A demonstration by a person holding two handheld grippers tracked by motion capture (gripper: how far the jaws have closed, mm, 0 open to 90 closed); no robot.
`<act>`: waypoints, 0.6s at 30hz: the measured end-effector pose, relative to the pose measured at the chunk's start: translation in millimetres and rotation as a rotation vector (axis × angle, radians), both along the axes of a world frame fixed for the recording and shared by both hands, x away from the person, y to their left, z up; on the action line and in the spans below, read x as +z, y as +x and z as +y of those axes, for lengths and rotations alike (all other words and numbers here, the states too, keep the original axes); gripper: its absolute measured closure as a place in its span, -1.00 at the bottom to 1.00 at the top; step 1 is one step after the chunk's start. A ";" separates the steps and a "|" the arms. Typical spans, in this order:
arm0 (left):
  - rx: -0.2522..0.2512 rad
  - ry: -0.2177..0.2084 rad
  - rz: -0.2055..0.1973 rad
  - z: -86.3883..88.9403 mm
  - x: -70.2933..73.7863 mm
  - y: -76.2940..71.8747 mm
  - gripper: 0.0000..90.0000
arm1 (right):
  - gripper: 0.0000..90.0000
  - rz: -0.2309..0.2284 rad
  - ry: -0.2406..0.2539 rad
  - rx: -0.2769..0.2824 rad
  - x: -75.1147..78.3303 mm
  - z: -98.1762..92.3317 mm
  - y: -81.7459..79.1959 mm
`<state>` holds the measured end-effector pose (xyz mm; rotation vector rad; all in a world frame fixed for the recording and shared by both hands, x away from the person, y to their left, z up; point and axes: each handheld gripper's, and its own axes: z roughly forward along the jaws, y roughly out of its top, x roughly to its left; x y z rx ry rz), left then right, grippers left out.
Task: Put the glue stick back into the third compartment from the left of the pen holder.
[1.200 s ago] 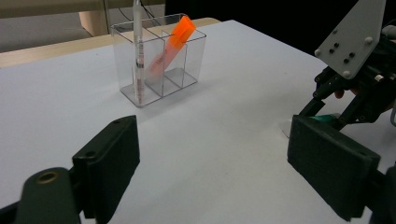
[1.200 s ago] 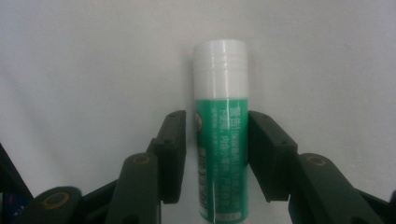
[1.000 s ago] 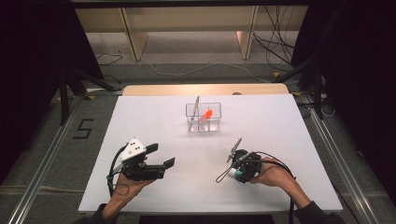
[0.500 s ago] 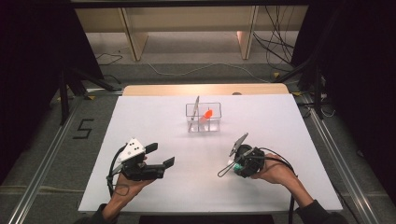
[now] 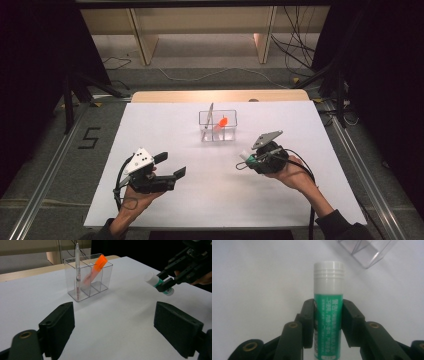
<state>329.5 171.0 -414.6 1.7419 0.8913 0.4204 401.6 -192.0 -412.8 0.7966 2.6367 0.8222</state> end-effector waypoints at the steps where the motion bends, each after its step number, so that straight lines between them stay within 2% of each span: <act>1: 0.001 -0.001 0.000 0.0 0.0 0.0 -0.63 | 0.47 -0.010 0.008 -0.010 1.7 -0.2 1.0; 5: 0.005 -0.003 -0.001 -0.2 -0.2 0.2 -0.63 | 0.47 -0.062 0.079 -0.038 8.3 -0.9 8.0; 6: 0.005 -0.003 -0.002 -0.2 -0.3 0.2 -0.63 | 0.47 -0.085 0.118 -0.060 11.5 -0.6 11.9; 9: 0.004 -0.002 -0.002 -0.2 -0.3 0.4 -0.63 | 0.47 -0.129 0.162 -0.093 15.9 0.7 17.9; 12: 0.002 0.000 -0.002 -0.2 -0.6 0.5 -0.63 | 0.47 -0.157 0.218 -0.121 19.6 2.3 24.5; 15: 0.002 -0.003 -0.002 -0.4 -0.7 0.4 -0.63 | 0.47 -0.184 0.255 -0.138 21.5 3.9 31.2; 18: 0.001 0.000 -0.001 -0.1 -0.8 0.5 -0.63 | 0.47 -0.190 0.281 -0.162 21.6 5.8 38.6</act>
